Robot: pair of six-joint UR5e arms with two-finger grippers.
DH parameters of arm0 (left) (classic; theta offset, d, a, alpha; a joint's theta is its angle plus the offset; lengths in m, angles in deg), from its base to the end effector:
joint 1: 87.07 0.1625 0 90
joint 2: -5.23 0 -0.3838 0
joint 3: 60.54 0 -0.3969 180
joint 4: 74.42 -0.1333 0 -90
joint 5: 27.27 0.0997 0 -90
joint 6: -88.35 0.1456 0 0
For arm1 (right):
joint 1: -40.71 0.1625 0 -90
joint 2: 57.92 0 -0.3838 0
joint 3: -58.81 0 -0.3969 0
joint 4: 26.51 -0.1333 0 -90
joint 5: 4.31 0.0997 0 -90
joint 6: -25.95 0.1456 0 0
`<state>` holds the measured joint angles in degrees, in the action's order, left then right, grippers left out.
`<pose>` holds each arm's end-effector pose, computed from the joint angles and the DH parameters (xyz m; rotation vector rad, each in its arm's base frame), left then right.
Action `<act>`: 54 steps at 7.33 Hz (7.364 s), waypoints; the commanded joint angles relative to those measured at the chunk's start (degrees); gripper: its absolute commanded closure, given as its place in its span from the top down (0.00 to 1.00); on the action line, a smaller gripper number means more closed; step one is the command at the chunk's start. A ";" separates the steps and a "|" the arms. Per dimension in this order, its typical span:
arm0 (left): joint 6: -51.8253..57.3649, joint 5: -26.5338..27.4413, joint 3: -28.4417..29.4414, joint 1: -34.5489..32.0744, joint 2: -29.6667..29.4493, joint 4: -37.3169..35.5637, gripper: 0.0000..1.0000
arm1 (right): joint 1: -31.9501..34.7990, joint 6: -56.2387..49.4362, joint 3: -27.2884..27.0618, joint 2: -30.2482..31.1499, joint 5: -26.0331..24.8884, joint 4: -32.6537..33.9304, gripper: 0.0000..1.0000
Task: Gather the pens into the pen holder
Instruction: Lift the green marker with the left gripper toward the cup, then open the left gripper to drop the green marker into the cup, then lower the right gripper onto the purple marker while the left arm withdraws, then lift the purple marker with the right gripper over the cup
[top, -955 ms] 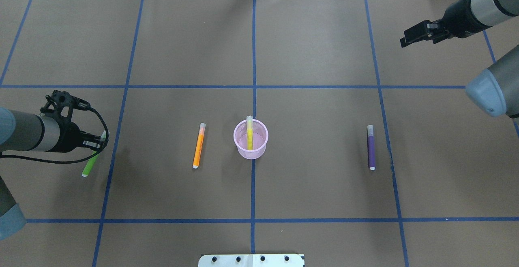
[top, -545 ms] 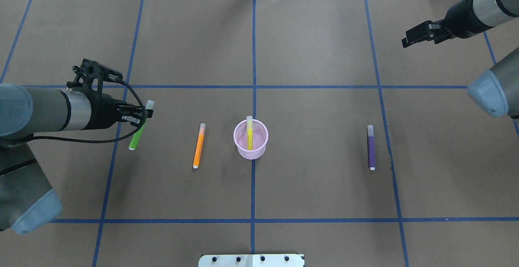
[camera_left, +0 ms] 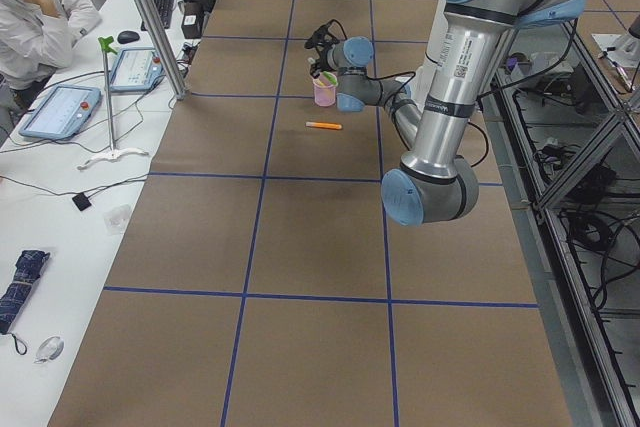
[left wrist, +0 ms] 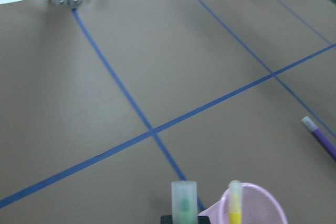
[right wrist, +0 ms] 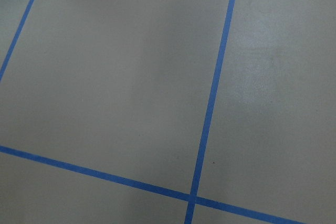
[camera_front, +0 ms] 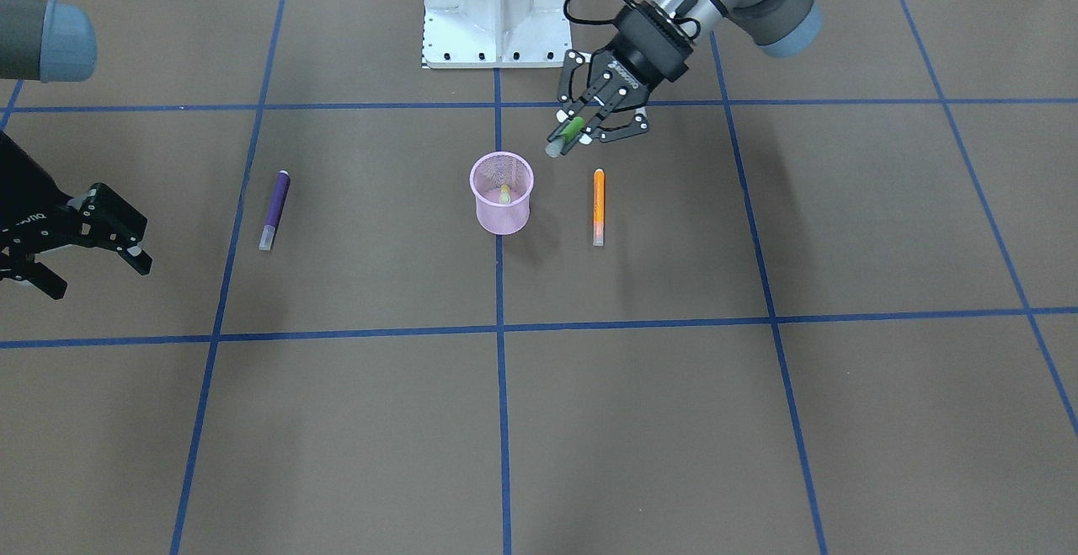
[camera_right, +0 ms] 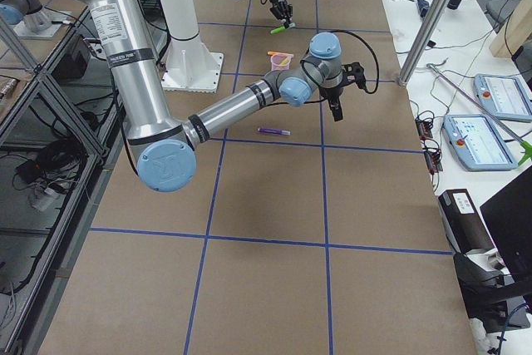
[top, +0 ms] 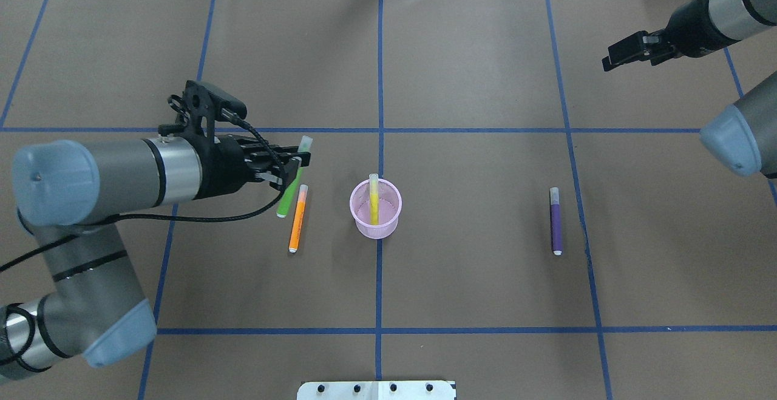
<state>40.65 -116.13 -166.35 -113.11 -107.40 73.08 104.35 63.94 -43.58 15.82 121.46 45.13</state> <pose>0.4730 -0.3827 0.1558 0.9550 1.3800 0.1974 -0.2277 -0.5681 0.3483 0.3569 -0.9178 -0.0697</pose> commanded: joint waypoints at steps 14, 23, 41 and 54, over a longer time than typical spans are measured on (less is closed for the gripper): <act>5.26 12.67 17.59 4.78 -9.80 22.14 0.96 | 0.00 0.33 -0.44 0.25 -0.52 -0.09 1.00; 4.19 -20.60 -5.78 -13.82 -9.80 -51.79 0.99 | -21.04 30.54 -8.35 6.91 -20.24 0.00 0.98; 3.41 -19.86 -7.04 -13.50 -10.95 -52.67 0.99 | -32.34 33.82 -3.34 9.40 -24.69 0.00 0.02; 14.12 -19.60 -4.85 -10.43 -7.53 -52.49 0.99 | -48.06 34.26 -3.10 -12.71 -85.92 0.70 0.00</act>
<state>51.70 -135.72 -171.25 -123.36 -115.83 20.57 59.00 98.16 -49.75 7.39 40.84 45.88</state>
